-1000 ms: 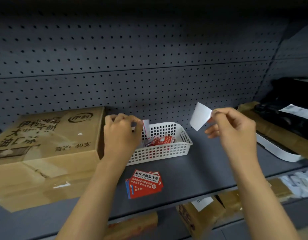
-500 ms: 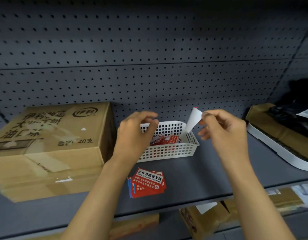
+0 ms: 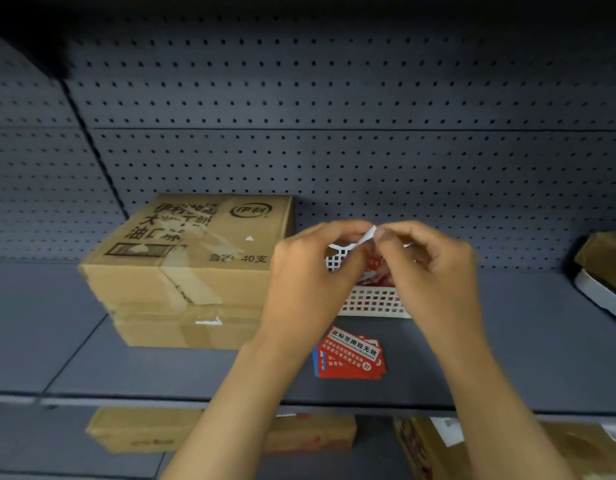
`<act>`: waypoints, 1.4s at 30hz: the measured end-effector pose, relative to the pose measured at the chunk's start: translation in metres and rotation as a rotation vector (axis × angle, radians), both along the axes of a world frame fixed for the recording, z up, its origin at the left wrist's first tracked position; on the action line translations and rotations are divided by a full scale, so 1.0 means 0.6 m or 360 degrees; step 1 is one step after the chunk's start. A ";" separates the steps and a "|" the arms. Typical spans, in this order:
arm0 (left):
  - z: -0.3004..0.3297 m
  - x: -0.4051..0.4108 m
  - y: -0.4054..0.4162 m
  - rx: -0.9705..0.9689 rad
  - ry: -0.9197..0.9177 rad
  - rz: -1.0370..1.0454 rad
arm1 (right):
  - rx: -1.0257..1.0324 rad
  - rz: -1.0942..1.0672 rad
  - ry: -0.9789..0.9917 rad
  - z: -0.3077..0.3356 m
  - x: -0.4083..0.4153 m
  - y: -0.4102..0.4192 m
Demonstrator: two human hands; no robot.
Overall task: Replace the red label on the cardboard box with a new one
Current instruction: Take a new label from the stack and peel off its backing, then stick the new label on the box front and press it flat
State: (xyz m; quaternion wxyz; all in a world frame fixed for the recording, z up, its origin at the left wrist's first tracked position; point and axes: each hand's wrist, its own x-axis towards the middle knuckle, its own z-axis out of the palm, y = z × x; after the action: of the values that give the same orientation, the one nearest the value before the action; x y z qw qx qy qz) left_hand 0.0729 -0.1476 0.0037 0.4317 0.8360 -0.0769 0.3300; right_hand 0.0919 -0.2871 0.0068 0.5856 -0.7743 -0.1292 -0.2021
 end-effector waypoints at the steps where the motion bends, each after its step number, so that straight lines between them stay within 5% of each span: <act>1: -0.001 -0.009 0.011 -0.0070 -0.0002 0.0026 | -0.0027 0.0051 -0.0019 -0.001 -0.010 0.010; 7: 0.002 -0.070 0.091 -0.0449 -0.0025 0.0034 | 0.0002 -0.0007 -0.0146 -0.002 -0.070 0.074; 19: 0.016 -0.192 0.268 -0.0749 -0.0055 -0.0098 | 0.0118 -0.0020 0.0114 -0.005 -0.159 0.228; 30: -0.031 -0.227 0.342 -0.0327 0.0056 0.0172 | 0.0041 -0.0127 -0.0011 -0.046 -0.204 0.298; 42: -0.094 -0.197 0.362 -0.0372 0.0145 0.0271 | 0.0065 -0.0225 -0.0076 -0.105 -0.194 0.329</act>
State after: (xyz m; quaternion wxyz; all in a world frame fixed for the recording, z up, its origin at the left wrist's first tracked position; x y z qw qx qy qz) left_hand -0.0450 0.0696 -0.0527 0.4995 0.7976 0.0528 0.3340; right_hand -0.0243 -0.0895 -0.0562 0.5822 -0.7644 -0.0838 -0.2639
